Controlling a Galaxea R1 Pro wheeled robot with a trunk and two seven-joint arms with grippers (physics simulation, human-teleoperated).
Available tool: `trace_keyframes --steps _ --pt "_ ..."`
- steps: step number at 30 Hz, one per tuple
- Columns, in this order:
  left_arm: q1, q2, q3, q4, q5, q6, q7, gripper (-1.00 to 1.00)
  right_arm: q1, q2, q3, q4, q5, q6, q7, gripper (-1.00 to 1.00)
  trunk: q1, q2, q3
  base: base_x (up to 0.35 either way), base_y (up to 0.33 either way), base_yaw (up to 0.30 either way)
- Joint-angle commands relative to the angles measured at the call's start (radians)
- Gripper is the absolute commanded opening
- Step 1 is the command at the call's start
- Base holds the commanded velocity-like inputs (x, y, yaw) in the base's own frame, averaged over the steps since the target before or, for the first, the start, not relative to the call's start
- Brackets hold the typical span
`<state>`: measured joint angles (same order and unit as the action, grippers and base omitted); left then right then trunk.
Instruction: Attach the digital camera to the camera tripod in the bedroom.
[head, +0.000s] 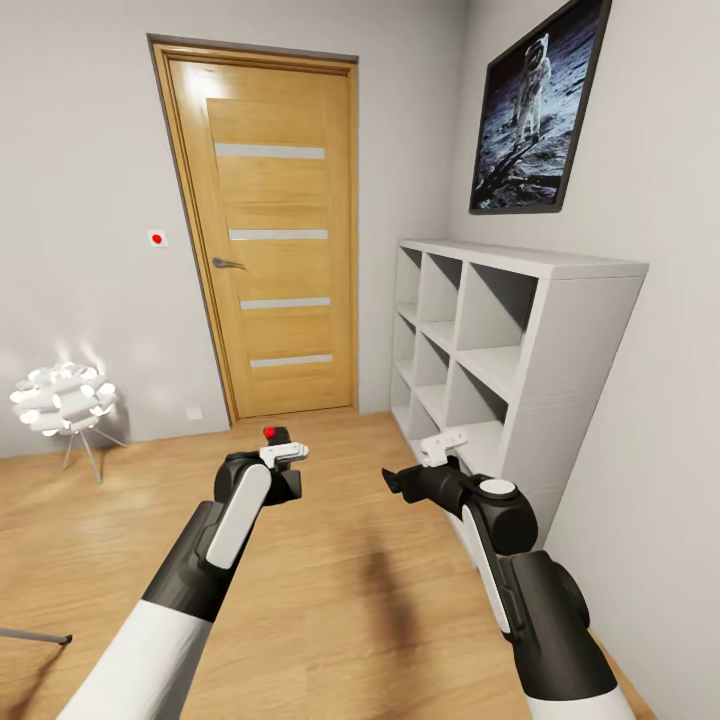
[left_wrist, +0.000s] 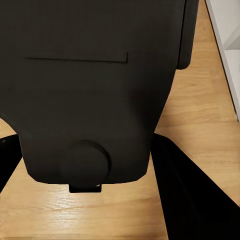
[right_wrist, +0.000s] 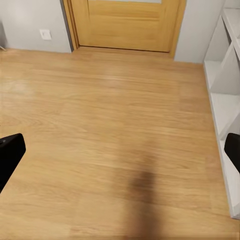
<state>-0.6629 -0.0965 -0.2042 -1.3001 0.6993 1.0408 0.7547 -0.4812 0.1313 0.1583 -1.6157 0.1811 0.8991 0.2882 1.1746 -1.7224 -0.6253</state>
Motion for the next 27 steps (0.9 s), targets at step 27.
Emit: trace_keyframes --steps 27 --pt "0.012 0.004 0.000 -0.001 0.006 0.002 0.009 -1.00 0.004 0.000 -0.002 -0.001 0.009 0.015 0.008 1.00 0.000 -0.001 -0.001 0.000 0.000 0.079"
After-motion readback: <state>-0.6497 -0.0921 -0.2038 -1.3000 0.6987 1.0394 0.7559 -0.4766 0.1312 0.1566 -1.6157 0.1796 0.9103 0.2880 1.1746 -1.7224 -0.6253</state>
